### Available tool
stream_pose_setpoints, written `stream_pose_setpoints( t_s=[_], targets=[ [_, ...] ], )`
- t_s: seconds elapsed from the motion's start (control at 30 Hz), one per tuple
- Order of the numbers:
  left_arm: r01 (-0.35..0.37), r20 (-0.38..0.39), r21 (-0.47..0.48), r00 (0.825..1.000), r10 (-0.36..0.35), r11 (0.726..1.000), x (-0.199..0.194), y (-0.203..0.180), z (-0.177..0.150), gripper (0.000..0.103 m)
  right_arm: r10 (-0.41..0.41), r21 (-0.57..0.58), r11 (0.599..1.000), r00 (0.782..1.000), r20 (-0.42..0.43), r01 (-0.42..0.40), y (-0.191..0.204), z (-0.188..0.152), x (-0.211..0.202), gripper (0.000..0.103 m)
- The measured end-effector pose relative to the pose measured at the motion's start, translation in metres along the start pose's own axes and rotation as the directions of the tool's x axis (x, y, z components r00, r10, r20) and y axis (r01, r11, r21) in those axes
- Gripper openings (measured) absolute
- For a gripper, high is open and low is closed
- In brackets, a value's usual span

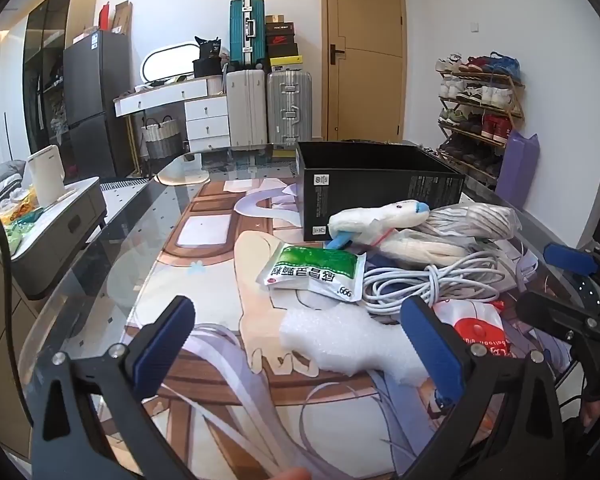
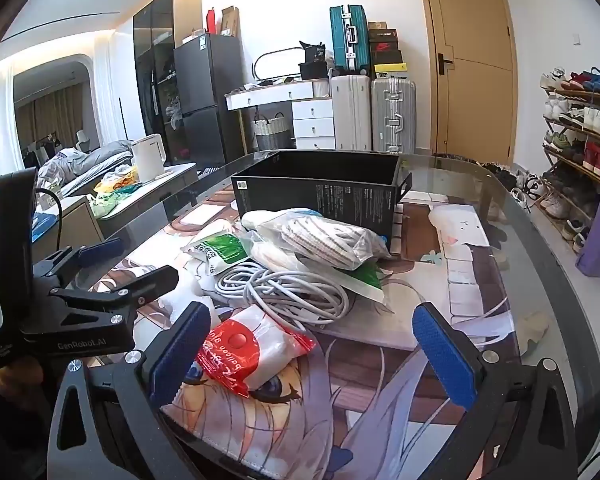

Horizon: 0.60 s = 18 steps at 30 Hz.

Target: Organize soft objects

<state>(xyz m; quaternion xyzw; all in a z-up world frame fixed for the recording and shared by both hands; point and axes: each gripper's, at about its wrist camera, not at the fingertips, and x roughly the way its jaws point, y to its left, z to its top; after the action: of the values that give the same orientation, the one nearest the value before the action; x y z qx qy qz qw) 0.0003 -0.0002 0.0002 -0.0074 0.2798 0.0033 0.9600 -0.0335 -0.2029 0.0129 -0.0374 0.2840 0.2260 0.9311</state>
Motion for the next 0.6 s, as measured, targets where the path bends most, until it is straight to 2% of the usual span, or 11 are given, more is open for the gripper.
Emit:
stream_pose_setpoints(
  t_s=[0.3,0.6],
  targets=[
    [0.030,0.004,-0.040,1.000,-0.030,0.999,0.000,0.009,0.005,0.103,-0.003,0.018,1.000,1.000,0.005,0.003,-0.014,0.002,-0.002,0.103],
    [0.011,0.021,-0.036,1.000,-0.010,0.999,-0.002,0.005,0.000,0.103,-0.012,0.014,1.000,1.000,-0.022,0.012,-0.003,-0.005,-0.002,0.103]
  ],
)
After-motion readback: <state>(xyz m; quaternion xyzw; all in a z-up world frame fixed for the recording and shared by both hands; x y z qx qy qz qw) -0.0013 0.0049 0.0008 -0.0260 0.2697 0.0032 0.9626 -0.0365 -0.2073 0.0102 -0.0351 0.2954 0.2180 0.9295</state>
